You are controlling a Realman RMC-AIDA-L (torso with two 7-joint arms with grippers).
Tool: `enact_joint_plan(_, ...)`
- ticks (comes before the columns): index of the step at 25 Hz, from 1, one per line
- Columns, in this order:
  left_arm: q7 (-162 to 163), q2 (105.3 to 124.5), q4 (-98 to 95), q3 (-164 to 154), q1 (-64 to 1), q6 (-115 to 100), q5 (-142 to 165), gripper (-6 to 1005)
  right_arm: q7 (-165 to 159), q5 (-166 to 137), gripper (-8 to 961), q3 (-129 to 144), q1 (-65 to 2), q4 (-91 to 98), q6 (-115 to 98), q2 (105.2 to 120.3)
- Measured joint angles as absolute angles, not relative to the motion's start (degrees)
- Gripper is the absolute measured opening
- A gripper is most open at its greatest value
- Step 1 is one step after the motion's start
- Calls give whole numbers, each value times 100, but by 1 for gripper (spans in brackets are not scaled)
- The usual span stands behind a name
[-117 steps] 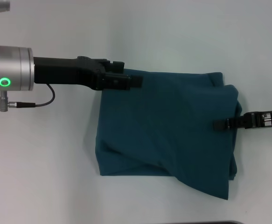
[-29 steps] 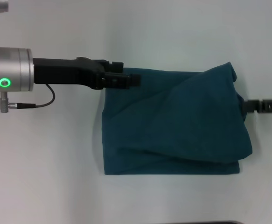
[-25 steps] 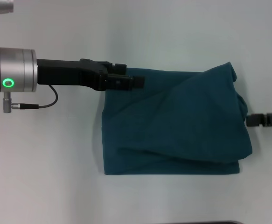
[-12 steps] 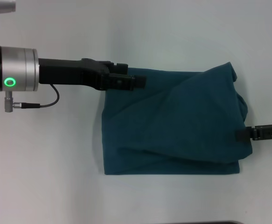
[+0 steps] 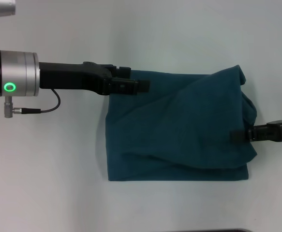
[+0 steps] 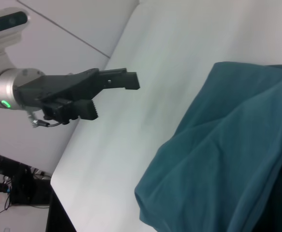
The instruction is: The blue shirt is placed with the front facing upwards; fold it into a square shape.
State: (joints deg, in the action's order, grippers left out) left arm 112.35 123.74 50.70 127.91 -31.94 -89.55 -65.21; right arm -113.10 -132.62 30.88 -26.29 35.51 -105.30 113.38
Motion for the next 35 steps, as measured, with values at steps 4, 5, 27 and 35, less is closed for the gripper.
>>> enact_joint_plan(4,11202,12374,5066,12797,-3178,-8955,-6521,887,-11233,-13220,384,3082,-2656,3551,-10590,11355)
enact_joint_plan(5,11185,12374,5053,12803,-3174,-8955,-6521,887,-11222,-13205,343,3072,-2658,3550,-10596,11357)
enact_joint_plan(27,11185,12374,4992,12835,-3173,-8978,-6526,888,-11078,-12783,36,2682,-2304,3609,-10976,11176)
enact_joint_plan(35,11207,12369,4992,12800,-3196,-8998,-6526,887,-11108,-12833,49,2635,-2270,3600,-10821,11171)
